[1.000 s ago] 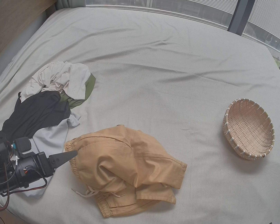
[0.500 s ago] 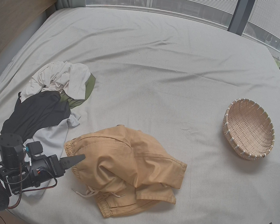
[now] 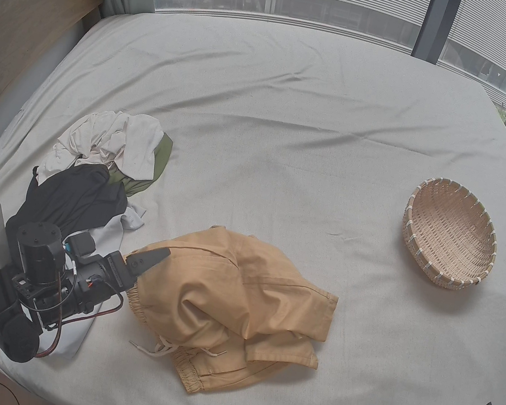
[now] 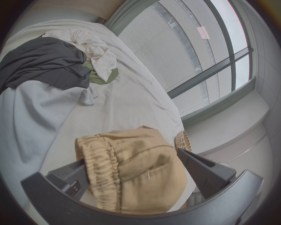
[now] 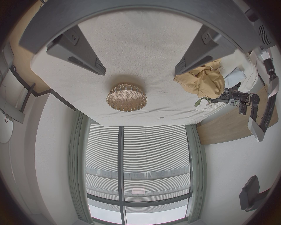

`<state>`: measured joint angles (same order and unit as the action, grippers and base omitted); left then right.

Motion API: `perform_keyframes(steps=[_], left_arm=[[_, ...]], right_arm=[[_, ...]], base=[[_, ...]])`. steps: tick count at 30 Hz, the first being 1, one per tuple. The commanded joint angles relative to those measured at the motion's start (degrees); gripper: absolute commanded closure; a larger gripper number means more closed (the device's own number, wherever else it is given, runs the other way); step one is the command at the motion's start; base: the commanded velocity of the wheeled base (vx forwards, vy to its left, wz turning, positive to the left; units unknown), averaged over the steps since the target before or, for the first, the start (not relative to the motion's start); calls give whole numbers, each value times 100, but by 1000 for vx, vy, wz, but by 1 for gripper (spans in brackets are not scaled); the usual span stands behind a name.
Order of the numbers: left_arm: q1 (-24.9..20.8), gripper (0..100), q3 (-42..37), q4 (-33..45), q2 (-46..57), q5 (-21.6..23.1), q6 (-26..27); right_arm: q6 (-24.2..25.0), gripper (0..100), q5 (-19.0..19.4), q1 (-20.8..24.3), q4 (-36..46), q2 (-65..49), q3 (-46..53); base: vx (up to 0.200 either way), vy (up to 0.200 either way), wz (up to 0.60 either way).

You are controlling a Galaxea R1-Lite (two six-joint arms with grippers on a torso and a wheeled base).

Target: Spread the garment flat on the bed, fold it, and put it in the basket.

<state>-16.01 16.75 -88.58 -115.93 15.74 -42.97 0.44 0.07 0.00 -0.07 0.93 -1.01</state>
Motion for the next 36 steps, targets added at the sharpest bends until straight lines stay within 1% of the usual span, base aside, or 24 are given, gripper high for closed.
perform_keyframes(steps=[1,2,4,5,9,10,12,16,19,21,24,25,26,29,33,34,36], left_arm=[[-25,0,153,-2,-43,8,-62],[-52,0,215,-2,-35,-1,-176],[-52,0,241,-10,-35,-1,-203],[-69,0,241,-2,-17,8,-299],[-122,0,215,-10,-17,8,-317],[-131,100,206,-10,-8,8,-317],[-140,100,188,-10,-8,8,-326],[-359,100,-31,-10,-43,35,-282],[-421,100,-31,-10,-8,17,-273],[-412,100,83,-19,27,17,-282],[-307,100,549,-10,273,8,-343],[-289,100,584,-2,308,26,-352],[-210,100,768,-2,528,122,-423],[-192,100,909,-2,774,492,-423],[-166,100,918,-2,950,747,-414],[-166,100,918,-2,950,747,-414],[-43,100,979,7,985,870,-352]], right_arm=[[0,0,1,0,-1,-93,101],[0,0,1,0,-1,-93,101],[0,0,1,0,-1,-93,101],[0,0,1,0,-1,-93,101],[9,0,1,0,-1,-93,101],[9,0,1,0,-1,-93,101],[9,0,1,0,-1,-93,101],[9,0,1,0,-1,-93,101],[9,0,1,0,-1,-93,101],[9,0,1,0,-1,-93,101],[18,0,1,0,7,-93,101],[18,0,1,0,-1,-93,101],[26,0,-7,0,-10,-93,101],[-26,0,1,0,-10,-93,101],[-44,0,10,0,-10,-93,101],[-44,0,10,0,-10,-93,101],[-18,0,10,0,-1,-93,101]], base=[[0,0,0],[0,0,0],[0,0,0],[0,0,0],[0,0,0],[0,0,0],[0,0,0],[0,0,0],[0,0,0],[0,0,0],[0,0,0],[0,0,0],[0,0,0],[0,0,0],[0,0,0],[0,0,0],[0,0,0]])
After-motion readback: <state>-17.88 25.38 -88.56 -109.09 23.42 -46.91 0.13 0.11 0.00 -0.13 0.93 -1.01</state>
